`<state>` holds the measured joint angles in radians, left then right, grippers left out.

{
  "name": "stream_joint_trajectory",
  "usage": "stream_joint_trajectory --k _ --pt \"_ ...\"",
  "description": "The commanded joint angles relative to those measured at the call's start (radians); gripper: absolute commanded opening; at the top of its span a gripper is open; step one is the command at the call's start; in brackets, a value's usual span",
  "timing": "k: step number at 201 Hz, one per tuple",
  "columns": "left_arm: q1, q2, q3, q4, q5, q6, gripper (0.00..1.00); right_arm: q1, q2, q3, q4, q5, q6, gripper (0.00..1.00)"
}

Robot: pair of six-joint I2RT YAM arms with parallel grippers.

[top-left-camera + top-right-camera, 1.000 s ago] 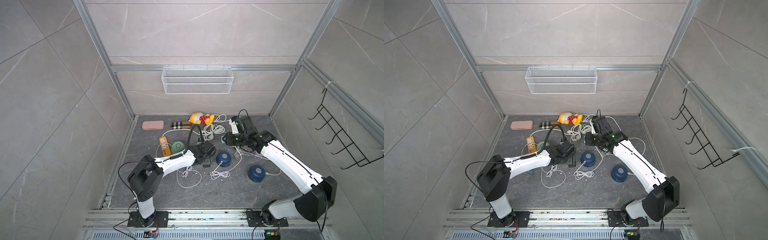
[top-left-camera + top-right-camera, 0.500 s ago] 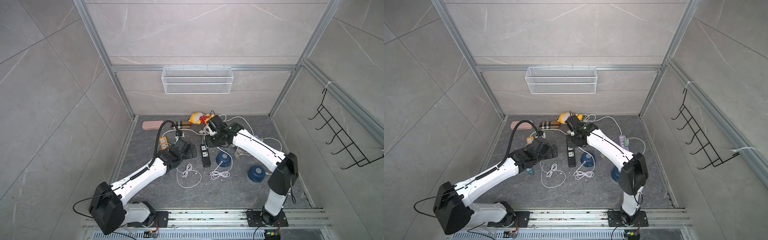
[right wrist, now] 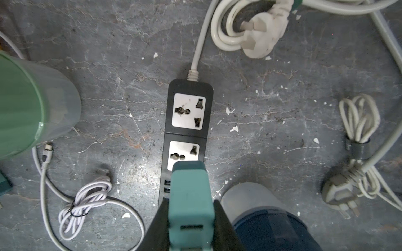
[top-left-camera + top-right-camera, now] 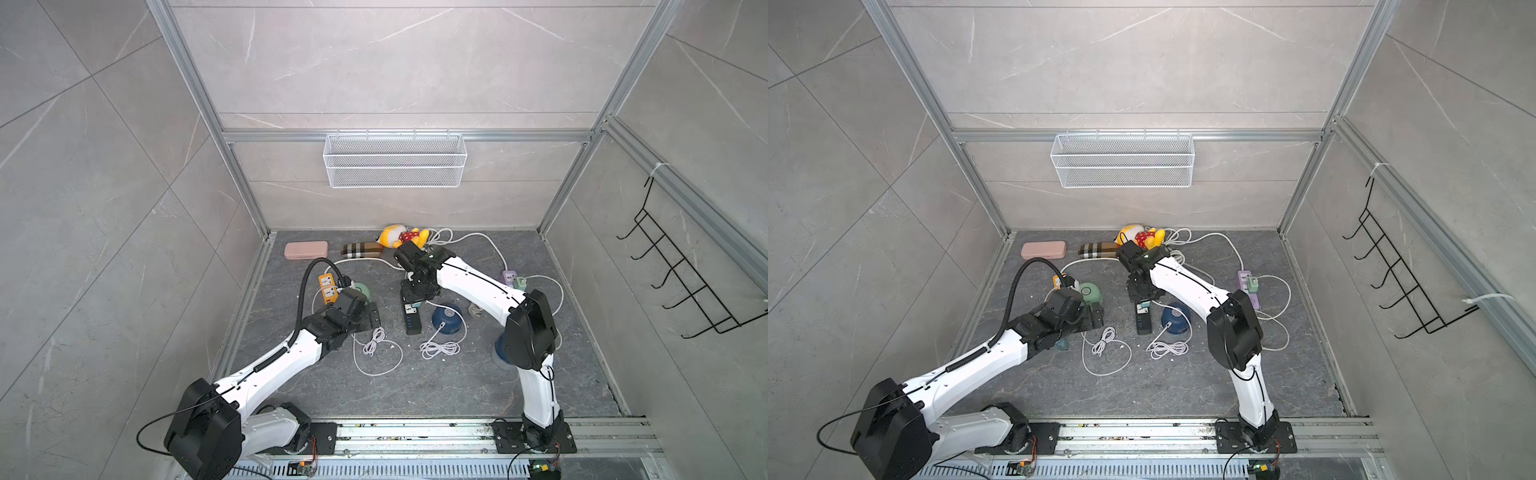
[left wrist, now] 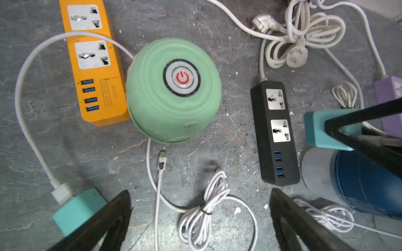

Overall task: Charge the cordless meat grinders
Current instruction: Insert the plug into the socket.

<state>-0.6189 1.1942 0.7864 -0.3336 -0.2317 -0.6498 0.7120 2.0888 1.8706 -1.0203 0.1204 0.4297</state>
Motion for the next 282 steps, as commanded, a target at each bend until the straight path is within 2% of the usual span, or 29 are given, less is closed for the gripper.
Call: stream_joint_trajectory --k 1,150,218,282 --pt "0.016 -0.034 -0.005 0.046 0.024 0.016 1.0 -0.003 0.034 0.005 -0.006 0.021 0.024 0.0" --pt "0.032 -0.042 -0.03 0.055 0.045 0.006 1.0 -0.029 0.145 0.003 0.02 0.002 0.024 0.0" --pt "0.044 -0.064 -0.033 0.043 0.04 0.004 1.0 -0.034 0.158 -0.062 0.059 0.003 0.013 0.0" --pt "0.124 -0.113 0.03 -0.042 0.039 0.045 1.0 -0.149 0.096 -0.068 0.022 0.062 -0.067 0.0"
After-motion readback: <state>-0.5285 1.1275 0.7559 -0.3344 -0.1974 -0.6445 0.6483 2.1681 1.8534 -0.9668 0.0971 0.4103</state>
